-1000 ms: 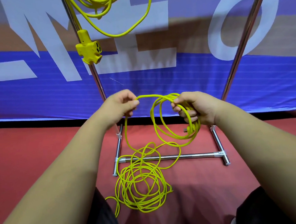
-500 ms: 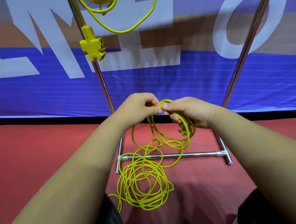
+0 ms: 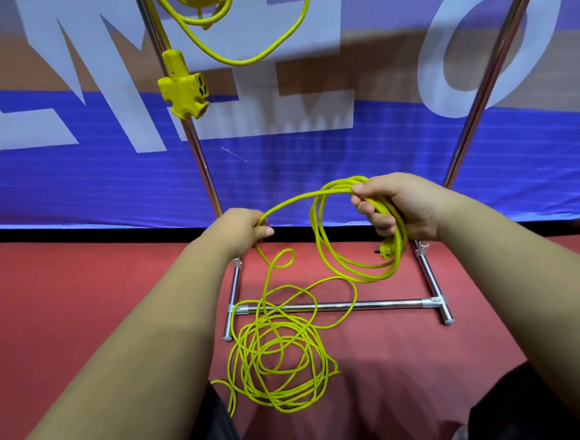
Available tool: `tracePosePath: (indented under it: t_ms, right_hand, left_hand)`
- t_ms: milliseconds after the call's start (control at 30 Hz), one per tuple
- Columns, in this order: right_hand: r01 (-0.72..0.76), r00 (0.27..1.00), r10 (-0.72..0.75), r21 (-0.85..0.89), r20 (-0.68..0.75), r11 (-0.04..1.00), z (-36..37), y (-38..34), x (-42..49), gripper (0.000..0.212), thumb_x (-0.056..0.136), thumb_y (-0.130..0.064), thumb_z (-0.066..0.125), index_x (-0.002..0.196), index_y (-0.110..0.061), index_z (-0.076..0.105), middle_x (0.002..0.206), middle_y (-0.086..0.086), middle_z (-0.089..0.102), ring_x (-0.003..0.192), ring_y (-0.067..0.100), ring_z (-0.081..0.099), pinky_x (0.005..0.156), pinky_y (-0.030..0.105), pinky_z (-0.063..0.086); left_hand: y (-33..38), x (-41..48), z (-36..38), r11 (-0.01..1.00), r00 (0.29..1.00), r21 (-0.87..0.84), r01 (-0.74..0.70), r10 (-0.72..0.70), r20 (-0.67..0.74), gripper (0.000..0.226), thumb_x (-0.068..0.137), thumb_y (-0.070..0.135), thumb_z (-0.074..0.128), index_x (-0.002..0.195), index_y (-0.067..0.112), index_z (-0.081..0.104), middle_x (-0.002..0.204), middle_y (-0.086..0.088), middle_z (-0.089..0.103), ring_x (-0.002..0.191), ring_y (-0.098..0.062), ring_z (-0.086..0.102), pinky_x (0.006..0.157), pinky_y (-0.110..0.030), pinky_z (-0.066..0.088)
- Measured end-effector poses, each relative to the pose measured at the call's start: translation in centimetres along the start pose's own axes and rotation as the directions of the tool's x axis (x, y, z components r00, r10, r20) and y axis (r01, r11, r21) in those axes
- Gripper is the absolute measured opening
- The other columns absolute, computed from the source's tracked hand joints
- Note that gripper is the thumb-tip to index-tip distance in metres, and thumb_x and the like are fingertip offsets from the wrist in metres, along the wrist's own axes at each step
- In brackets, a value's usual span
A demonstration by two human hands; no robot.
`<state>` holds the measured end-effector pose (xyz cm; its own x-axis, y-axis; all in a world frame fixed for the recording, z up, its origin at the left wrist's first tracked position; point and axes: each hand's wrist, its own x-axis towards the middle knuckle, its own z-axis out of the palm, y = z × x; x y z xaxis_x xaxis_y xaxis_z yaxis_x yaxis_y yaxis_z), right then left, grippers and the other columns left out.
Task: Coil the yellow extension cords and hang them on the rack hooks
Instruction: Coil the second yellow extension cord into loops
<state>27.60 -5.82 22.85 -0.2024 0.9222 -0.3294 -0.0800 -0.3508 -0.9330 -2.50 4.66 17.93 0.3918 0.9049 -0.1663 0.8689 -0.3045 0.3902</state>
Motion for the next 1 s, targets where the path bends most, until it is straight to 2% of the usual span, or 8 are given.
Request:
tracePosePath:
  t_ms: [167,333,467,533,633,767,867,1000]
  right_hand:
    - [-0.068,0.998,0.068,-0.124,0.0,0.99,0.1,0.7,-0.2,0.023,0.104,-0.029,0.055,0.099,-0.01,0.068,0.072,-0.001,0.053,0.043,0.012,0.039,0.042,0.024,0.03]
    - [-0.111,0.993,0.113,-0.103,0.016,0.988,0.7,0.8,0.1,0.019,0.106,-0.029,0.057,0.099,-0.012,0.064,0.067,-0.006,0.041,0.041,0.007,0.028,0.041,0.022,0.022]
    - [-0.113,0.993,0.115,-0.064,0.034,0.992,1.1,0.4,0.2,0.019,0.107,-0.026,0.052,0.092,-0.015,0.058,0.063,-0.008,0.03,0.037,0.004,0.021,0.038,0.021,0.015]
    - [-0.078,0.997,0.078,-0.029,0.013,0.997,1.3,0.2,0.3,0.021,0.107,-0.026,0.051,0.09,-0.015,0.057,0.06,-0.009,0.026,0.036,0.004,0.018,0.037,0.02,0.013]
    - [-0.004,0.999,0.008,0.103,-0.032,0.995,1.3,-0.2,0.4,0.023,0.106,-0.026,0.049,0.086,-0.016,0.055,0.055,-0.01,0.026,0.034,0.004,0.018,0.035,0.018,0.015]
    - [0.091,0.993,-0.062,0.311,-0.102,0.946,-0.1,-0.9,0.4,0.022,0.104,-0.027,0.047,0.084,-0.018,0.053,0.051,-0.011,0.029,0.033,0.004,0.019,0.033,0.019,0.018]
    - [0.159,0.976,-0.088,0.377,-0.2,0.912,-1.3,-1.0,0.4,0.022,0.103,-0.027,0.047,0.083,-0.02,0.053,0.051,-0.01,0.03,0.033,0.005,0.021,0.032,0.02,0.02]
    - [0.208,0.943,-0.097,0.339,-0.317,0.917,-1.9,-0.5,0.9,0.023,0.106,-0.03,0.049,0.087,-0.02,0.056,0.054,-0.01,0.033,0.037,0.005,0.025,0.035,0.021,0.023]
  left_hand:
    - [2.8,0.2,-0.5,0.974,0.981,0.162,-0.158,0.173,-0.087,0.013,0.105,0.031,0.055,0.101,0.026,0.066,0.09,0.005,0.067,0.088,-0.02,0.064,0.077,-0.04,0.055]
    - [3.8,0.1,-0.2,0.951,0.961,0.257,-0.169,0.217,-0.17,0.016,0.107,0.036,0.05,0.108,0.028,0.063,0.094,0.011,0.059,0.09,-0.016,0.055,0.076,-0.04,0.053]
    - [2.6,0.5,-0.3,0.978,0.966,0.174,-0.12,0.155,-0.208,0.015,0.106,0.04,0.051,0.1,0.029,0.058,0.091,0.01,0.061,0.084,-0.018,0.058,0.068,-0.039,0.051]
    - [1.9,0.6,-0.1,0.983,0.98,0.164,-0.086,0.114,-0.164,0.011,0.104,0.033,0.05,0.097,0.028,0.057,0.091,0.005,0.064,0.085,-0.022,0.06,0.072,-0.043,0.054]
    - [0.8,0.7,0.3,0.988,0.996,0.156,-0.001,0.015,-0.088,0.016,0.098,0.022,0.049,0.095,0.029,0.062,0.093,0.004,0.069,0.09,-0.023,0.064,0.081,-0.046,0.057]
    - [-1.7,0.8,0.9,0.976,0.996,0.202,0.075,-0.065,-0.06,0.013,0.101,0.025,0.054,0.094,0.026,0.065,0.099,-0.002,0.07,0.096,-0.027,0.064,0.084,-0.046,0.057]
    - [-3.2,1.0,0.9,0.977,0.993,0.193,0.093,-0.077,-0.089,0.017,0.099,0.02,0.058,0.089,0.033,0.063,0.102,0.002,0.067,0.102,-0.027,0.062,0.088,-0.047,0.056]
    - [-3.3,1.5,1.0,0.986,0.979,0.135,0.097,-0.07,-0.194,0.012,0.104,0.02,0.056,0.097,0.021,0.066,0.096,-0.002,0.059,0.097,-0.031,0.061,0.077,-0.042,0.051]
